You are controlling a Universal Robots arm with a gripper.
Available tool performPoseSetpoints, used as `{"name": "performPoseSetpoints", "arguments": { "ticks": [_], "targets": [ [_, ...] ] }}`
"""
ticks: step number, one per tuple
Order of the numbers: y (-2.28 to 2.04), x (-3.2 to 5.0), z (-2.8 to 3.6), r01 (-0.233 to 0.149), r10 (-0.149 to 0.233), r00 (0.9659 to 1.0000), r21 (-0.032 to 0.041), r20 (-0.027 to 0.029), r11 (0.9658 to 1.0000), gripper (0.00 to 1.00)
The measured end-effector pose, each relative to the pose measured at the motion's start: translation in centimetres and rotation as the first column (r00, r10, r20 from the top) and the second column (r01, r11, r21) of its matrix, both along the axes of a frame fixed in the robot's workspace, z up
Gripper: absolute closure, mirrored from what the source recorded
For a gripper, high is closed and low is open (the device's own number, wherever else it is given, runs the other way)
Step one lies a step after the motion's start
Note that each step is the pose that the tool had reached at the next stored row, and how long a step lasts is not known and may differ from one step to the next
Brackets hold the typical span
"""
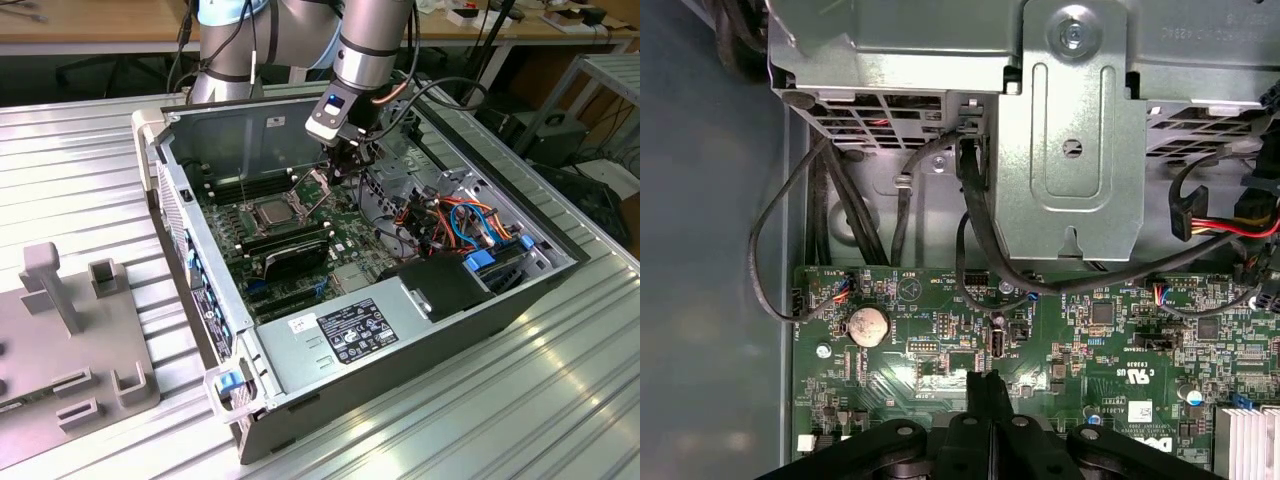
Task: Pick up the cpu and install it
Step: 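Close the cpu cover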
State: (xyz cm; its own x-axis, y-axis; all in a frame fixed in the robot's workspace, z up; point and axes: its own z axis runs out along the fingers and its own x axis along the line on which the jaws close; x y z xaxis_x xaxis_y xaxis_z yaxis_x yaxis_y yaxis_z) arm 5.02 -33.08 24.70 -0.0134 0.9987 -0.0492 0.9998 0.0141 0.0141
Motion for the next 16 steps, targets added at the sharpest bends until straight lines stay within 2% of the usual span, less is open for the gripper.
{"name": "performPoseSetpoints", "arguments": {
  "ticks": [7, 16],
  "targets": [
    [0.0, -0.13, 0.0, 0.0, 0.0, 1.0, -0.0001, 0.0, 1.0, 0.89],
    [0.0, -0.95, -0.01, 0.0, 0.0, 1.0, 0.0, 0.0, 1.0, 0.89]
  ]
}}
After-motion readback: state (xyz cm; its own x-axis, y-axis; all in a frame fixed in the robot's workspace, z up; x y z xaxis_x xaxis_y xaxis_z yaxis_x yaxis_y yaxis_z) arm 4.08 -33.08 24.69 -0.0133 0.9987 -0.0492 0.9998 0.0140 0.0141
